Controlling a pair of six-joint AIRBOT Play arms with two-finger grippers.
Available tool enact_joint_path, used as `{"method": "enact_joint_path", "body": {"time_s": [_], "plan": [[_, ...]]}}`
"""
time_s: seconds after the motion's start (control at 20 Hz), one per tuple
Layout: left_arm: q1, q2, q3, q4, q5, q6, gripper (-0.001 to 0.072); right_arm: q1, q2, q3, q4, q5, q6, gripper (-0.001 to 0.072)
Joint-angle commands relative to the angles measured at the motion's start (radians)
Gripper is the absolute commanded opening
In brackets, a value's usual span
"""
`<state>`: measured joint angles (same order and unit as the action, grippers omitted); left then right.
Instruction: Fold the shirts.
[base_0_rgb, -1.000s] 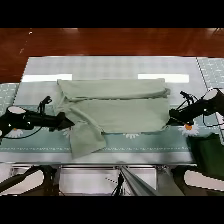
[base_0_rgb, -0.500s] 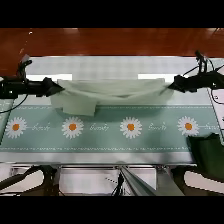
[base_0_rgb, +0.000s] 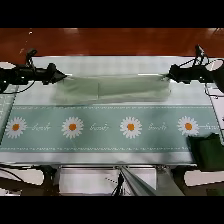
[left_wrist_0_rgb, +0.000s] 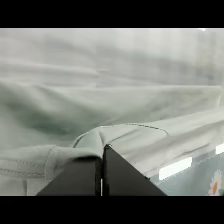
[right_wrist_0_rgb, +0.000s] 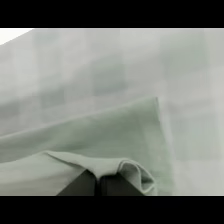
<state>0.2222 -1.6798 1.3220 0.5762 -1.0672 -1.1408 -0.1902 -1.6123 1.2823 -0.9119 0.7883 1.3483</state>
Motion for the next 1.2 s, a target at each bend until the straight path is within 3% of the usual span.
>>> {"method": "enact_joint_path", "body": {"time_s": [0.0,0.05,0.1,0.15,0.2,0.25,0.3,0.4,0.55,0.85,1.0,1.15], "plan": [[-0.003,-0.124,0.07,-0.027,-0.009,-0.016,0.0028,0.001,-0.072,0.006,0.021,-0.034,0.003,0.0029],[-0.001,-0.14,0.071,-0.027,-0.009,-0.015,0.0037,0.001,-0.084,0.006,0.021,-0.035,0.002,0.0029],[0.004,-0.153,0.071,-0.027,-0.01,-0.016,0.0107,0.001,-0.093,0.006,0.021,-0.036,0.002,0.0031],[0.009,-0.16,0.071,-0.027,-0.019,-0.016,0.0228,0.0,-0.098,0.006,0.021,-0.035,0.0,0.0091],[0.016,-0.163,0.071,-0.027,-0.042,-0.016,0.0348,0.0,-0.097,0.007,0.018,-0.027,-0.019,0.0281],[0.027,-0.162,0.071,-0.027,-0.071,-0.016,0.0412,-0.004,-0.089,0.007,0.011,-0.008,-0.058,0.0428],[0.04,-0.161,0.071,-0.027,-0.105,-0.016,0.0412,-0.014,-0.076,0.007,-0.009,0.019,-0.101,0.0462],[0.077,-0.158,0.071,-0.027,-0.196,-0.016,0.041,-0.048,-0.034,0.007,-0.135,0.068,-0.089,0.0462],[0.115,-0.145,0.071,-0.027,-0.307,-0.016,0.0393,-0.126,0.017,0.007,-0.295,0.123,0.045,0.0465],[0.089,-0.09,0.071,-0.031,-0.309,-0.011,0.039,-0.238,-0.085,0.006,0.18,0.27,-0.053,0.0546],[0.068,-0.061,0.071,-0.031,-0.303,-0.011,0.0389,-0.184,-0.163,0.006,0.25,0.281,-0.052,0.0571],[0.052,-0.035,0.072,-0.033,-0.303,-0.011,0.039,-0.105,-0.217,0.006,0.344,0.199,-0.051,0.0576]]}}
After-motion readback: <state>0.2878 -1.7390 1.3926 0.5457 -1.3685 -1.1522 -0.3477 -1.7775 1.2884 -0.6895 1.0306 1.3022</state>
